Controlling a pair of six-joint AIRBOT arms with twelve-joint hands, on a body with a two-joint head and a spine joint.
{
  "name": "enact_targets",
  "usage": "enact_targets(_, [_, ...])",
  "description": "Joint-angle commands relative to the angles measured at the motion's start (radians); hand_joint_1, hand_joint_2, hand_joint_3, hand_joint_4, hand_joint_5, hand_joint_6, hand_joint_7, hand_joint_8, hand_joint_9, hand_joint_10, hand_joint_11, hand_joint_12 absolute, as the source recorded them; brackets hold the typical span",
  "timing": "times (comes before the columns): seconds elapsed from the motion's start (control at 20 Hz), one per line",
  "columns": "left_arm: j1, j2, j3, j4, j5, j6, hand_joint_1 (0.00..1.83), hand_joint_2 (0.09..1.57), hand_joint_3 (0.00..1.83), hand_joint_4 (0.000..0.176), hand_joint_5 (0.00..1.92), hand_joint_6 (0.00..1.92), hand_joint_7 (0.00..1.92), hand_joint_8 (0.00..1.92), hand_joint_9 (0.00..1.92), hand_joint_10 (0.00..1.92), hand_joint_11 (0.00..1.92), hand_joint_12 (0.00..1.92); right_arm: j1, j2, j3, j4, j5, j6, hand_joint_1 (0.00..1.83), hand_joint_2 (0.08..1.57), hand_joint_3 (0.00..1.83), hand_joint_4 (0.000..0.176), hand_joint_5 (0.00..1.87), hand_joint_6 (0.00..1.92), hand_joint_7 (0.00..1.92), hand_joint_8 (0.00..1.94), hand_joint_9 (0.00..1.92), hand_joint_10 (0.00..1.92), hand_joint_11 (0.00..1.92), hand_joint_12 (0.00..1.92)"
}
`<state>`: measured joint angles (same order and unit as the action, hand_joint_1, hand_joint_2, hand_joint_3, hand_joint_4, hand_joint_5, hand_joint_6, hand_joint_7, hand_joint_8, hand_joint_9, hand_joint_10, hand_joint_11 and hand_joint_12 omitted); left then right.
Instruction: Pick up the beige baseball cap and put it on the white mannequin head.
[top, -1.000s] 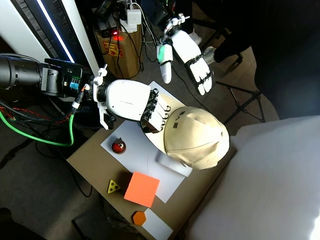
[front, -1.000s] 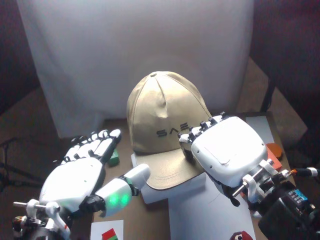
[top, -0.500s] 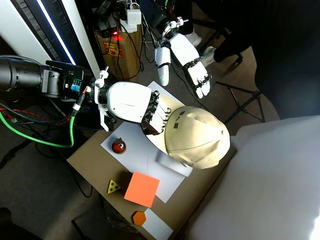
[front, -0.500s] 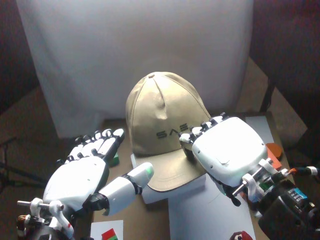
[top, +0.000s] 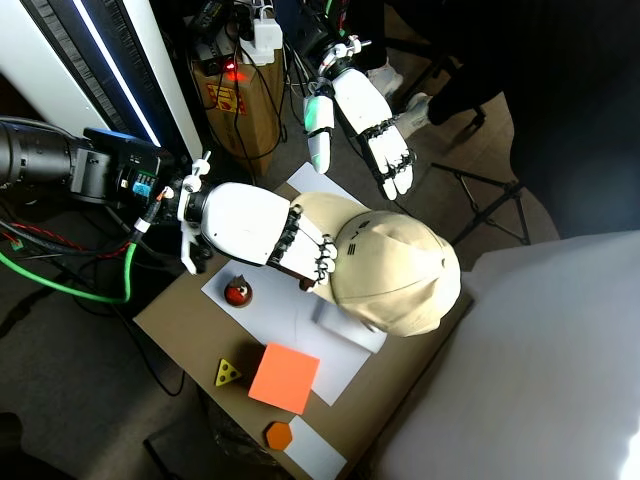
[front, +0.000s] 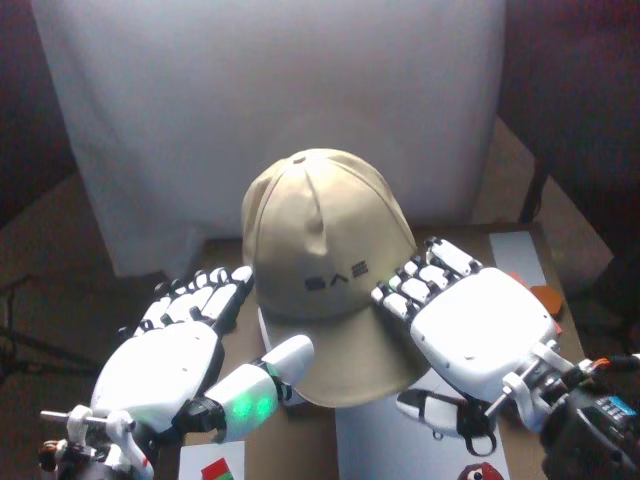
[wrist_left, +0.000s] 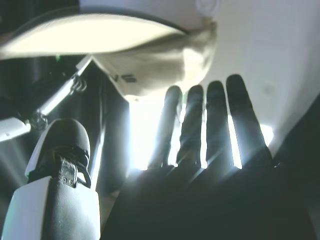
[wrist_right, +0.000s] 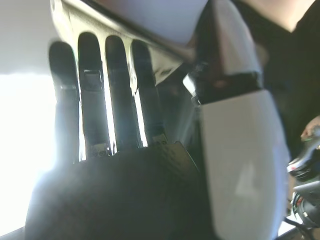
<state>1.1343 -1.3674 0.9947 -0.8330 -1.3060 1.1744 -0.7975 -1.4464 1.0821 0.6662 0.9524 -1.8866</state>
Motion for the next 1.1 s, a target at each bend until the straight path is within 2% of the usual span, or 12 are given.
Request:
enact_targets(0.0, [-0.011, 0.005, -0.005, 0.056, -0.105, 0.003, 0.00, 1.15, 0.00, 0.014, 0.10, 0.00, 0.07, 0.00, 0.07, 0.00, 0.00, 0.39, -0.006, 0.009, -0.010, -0.033, 0.050, -0.005, 0.59, 0.95, 0.00, 0.065, 0.39, 0.00, 0.37, 0.00, 0.30, 0.00, 0.00, 0.95])
enact_targets(0.1, [-0.016, 0.018, -0.031, 0.033, -0.105, 0.050, 0.00, 1.15, 0.00, 0.014, 0.10, 0.00, 0.07, 0.00, 0.07, 0.00, 0.00, 0.39, -0.027, 0.034, -0.046, -0.009, 0.021, -0.035, 0.55, 0.95, 0.00, 0.073, 0.33, 0.00, 0.33, 0.00, 0.26, 0.00, 0.00, 0.86])
enact_targets(0.2, [-0.021, 0.029, -0.047, 0.028, -0.105, 0.084, 0.00, 1.15, 0.00, 0.013, 0.11, 0.00, 0.08, 0.01, 0.08, 0.00, 0.00, 0.39, -0.026, 0.067, -0.092, -0.009, 0.020, -0.055, 0.41, 0.99, 0.01, 0.097, 0.15, 0.00, 0.17, 0.00, 0.13, 0.00, 0.00, 0.59])
enact_targets(0.35, [-0.022, 0.035, -0.059, 0.022, -0.118, 0.087, 0.00, 1.16, 0.00, 0.014, 0.11, 0.00, 0.09, 0.01, 0.08, 0.00, 0.00, 0.39, 0.015, 0.140, -0.160, 0.002, 0.025, -0.059, 0.39, 0.98, 0.00, 0.113, 0.09, 0.00, 0.11, 0.00, 0.08, 0.00, 0.00, 0.53])
enact_targets(0.45, [-0.051, 0.061, -0.128, -0.036, -0.126, 0.191, 0.00, 1.16, 0.00, 0.014, 0.11, 0.00, 0.09, 0.01, 0.08, 0.00, 0.00, 0.39, 0.105, 0.273, -0.236, 0.111, -0.079, -0.059, 0.38, 0.98, 0.00, 0.114, 0.09, 0.00, 0.11, 0.00, 0.07, 0.00, 0.00, 0.53])
enact_targets(0.5, [-0.052, 0.062, -0.131, -0.039, -0.126, 0.199, 0.00, 1.16, 0.00, 0.014, 0.11, 0.00, 0.09, 0.01, 0.08, 0.00, 0.00, 0.39, 0.112, 0.284, -0.238, 0.115, -0.088, -0.060, 0.38, 0.98, 0.00, 0.114, 0.09, 0.00, 0.11, 0.00, 0.07, 0.00, 0.00, 0.53])
enact_targets(0.65, [-0.095, 0.093, -0.221, -0.118, -0.127, 0.342, 0.00, 1.16, 0.00, 0.014, 0.11, 0.00, 0.09, 0.00, 0.08, 0.00, 0.00, 0.39, 0.215, 0.423, -0.287, 0.309, -0.408, -0.187, 0.38, 0.98, 0.00, 0.117, 0.09, 0.00, 0.09, 0.00, 0.05, 0.00, 0.00, 0.47])
enact_targets(0.75, [-0.135, 0.107, -0.277, -0.156, -0.127, 0.445, 0.00, 1.16, 0.00, 0.014, 0.11, 0.00, 0.09, 0.00, 0.08, 0.00, 0.00, 0.39, 0.239, 0.499, -0.315, 0.331, -0.488, -0.228, 0.38, 0.98, 0.00, 0.117, 0.10, 0.00, 0.09, 0.00, 0.05, 0.00, 0.00, 0.46])
enact_targets(0.8, [-0.159, 0.114, -0.310, -0.176, -0.127, 0.501, 0.00, 1.16, 0.00, 0.014, 0.11, 0.00, 0.09, 0.00, 0.09, 0.00, 0.00, 0.39, 0.248, 0.533, -0.323, 0.331, -0.555, -0.272, 0.38, 0.98, 0.00, 0.117, 0.11, 0.00, 0.10, 0.00, 0.06, 0.00, 0.00, 0.50])
enact_targets(0.9, [-0.215, 0.128, -0.382, -0.250, -0.131, 0.624, 0.00, 1.15, 0.00, 0.046, 0.16, 0.00, 0.14, 0.00, 0.15, 0.00, 0.00, 0.53, 0.263, 0.588, -0.323, 0.331, -0.722, -0.322, 0.40, 0.97, 0.00, 0.111, 0.27, 0.02, 0.29, 0.01, 0.20, 0.02, 0.00, 0.81])
enact_targets(0.95, [-0.241, 0.133, -0.414, -0.285, -0.131, 0.686, 0.00, 1.15, 0.00, 0.046, 0.16, 0.00, 0.14, 0.00, 0.15, 0.00, 0.00, 0.53, 0.264, 0.602, -0.321, 0.331, -0.774, -0.323, 0.40, 0.97, 0.00, 0.111, 0.27, 0.02, 0.29, 0.01, 0.20, 0.02, 0.00, 0.81])
enact_targets(1.05, [-0.279, 0.138, -0.464, -0.336, -0.133, 0.754, 0.13, 1.14, 0.00, 0.053, 0.28, 0.01, 0.34, 0.01, 0.41, 0.02, 0.09, 0.79, 0.256, 0.614, -0.321, 0.361, -0.784, -0.309, 0.49, 1.02, 0.00, 0.069, 0.47, 0.02, 0.61, 0.04, 0.54, 0.10, 0.16, 1.15])
